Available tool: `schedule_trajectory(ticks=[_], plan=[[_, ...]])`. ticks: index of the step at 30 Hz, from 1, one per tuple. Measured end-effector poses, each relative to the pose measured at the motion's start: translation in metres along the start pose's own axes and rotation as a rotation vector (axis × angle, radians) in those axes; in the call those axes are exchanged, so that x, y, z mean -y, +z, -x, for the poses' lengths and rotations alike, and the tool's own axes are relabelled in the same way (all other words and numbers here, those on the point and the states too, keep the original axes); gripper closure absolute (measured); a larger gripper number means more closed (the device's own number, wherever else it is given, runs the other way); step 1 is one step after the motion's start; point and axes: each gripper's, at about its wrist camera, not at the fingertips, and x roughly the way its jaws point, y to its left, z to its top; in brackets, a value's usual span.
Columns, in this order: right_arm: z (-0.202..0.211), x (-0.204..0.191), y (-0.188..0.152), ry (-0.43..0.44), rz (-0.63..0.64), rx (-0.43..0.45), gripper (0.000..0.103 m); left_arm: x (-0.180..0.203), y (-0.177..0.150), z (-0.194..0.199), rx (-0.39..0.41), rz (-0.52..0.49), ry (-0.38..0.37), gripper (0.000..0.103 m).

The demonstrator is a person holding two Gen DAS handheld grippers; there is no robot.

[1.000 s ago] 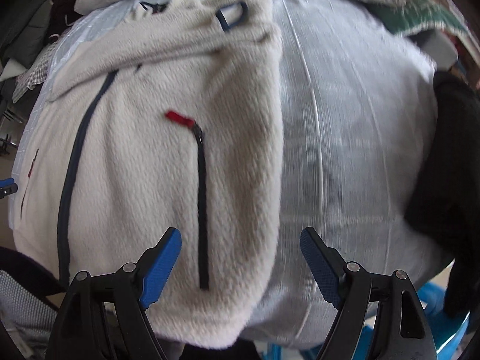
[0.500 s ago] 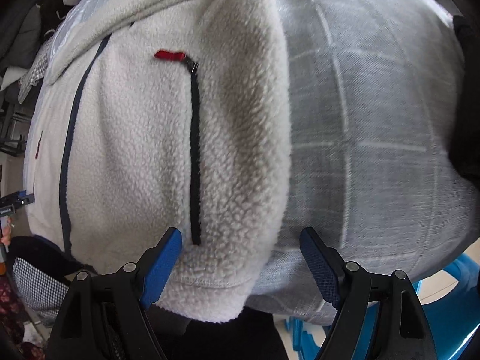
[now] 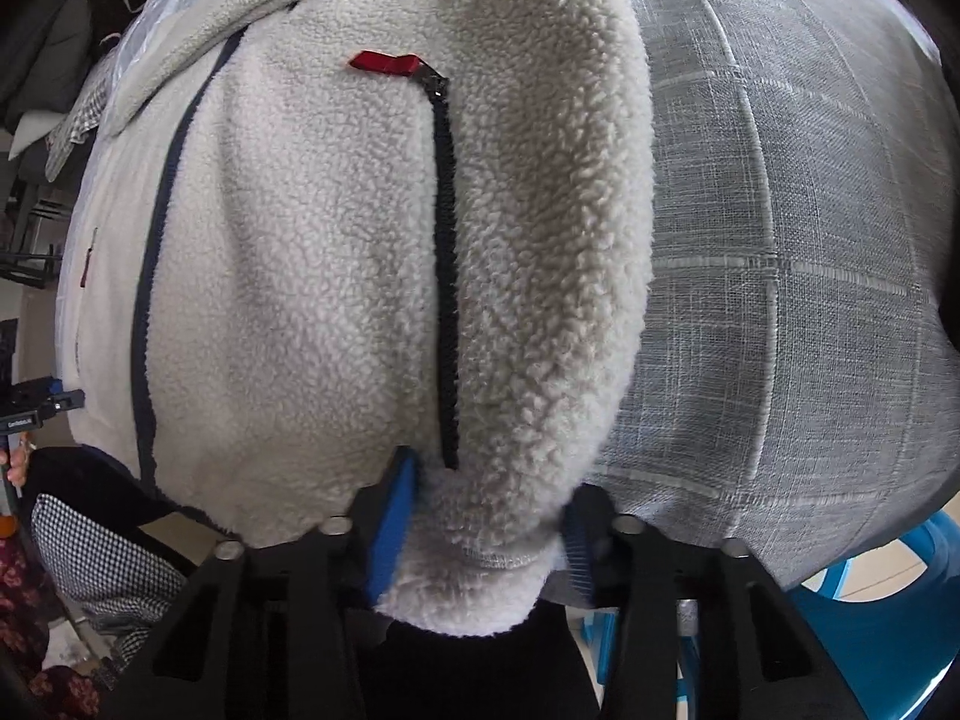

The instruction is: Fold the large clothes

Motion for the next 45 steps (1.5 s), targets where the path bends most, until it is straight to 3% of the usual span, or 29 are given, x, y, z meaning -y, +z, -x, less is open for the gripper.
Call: schedule_trajectory(ticks=[2, 5, 9, 13, 19, 23, 28, 33, 41, 45], plan=[[0.004, -0.004, -0.003, 0.002, 0.014, 0.021, 0.076, 0.003, -0.003, 0.0, 0.007, -0.001, -0.014, 0.074], [0.01, -0.014, -0.007, -0.021, 0.042, 0.05, 0.081, 0.011, -0.007, 0.004, 0.033, -0.007, -0.002, 0.081], [0.027, -0.029, -0.012, -0.058, 0.074, 0.112, 0.083, 0.033, -0.013, 0.017, 0.11, -0.036, 0.038, 0.083], [0.052, -0.037, -0.008, -0.043, 0.073, 0.193, 0.084, 0.056, -0.012, 0.045, 0.233, -0.061, 0.019, 0.084], [0.104, -0.049, 0.013, -0.054, 0.075, 0.342, 0.084, 0.075, 0.01, 0.097, 0.419, -0.091, 0.038, 0.084], [0.135, -0.041, 0.037, -0.067, 0.047, 0.422, 0.084, 0.072, 0.046, 0.136, 0.548, -0.092, 0.092, 0.084], [0.162, -0.021, 0.089, -0.049, -0.032, 0.505, 0.084, 0.065, 0.094, 0.171, 0.652, -0.077, 0.13, 0.084], [0.158, -0.009, 0.154, 0.0, -0.107, 0.565, 0.084, 0.058, 0.174, 0.183, 0.736, -0.03, 0.139, 0.083], [0.116, 0.018, 0.261, 0.046, -0.178, 0.586, 0.082, 0.047, 0.293, 0.142, 0.779, -0.058, 0.214, 0.076], [0.078, 0.05, 0.302, 0.193, -0.253, 0.537, 0.074, 0.032, 0.339, 0.103, 0.671, -0.077, 0.271, 0.073]])
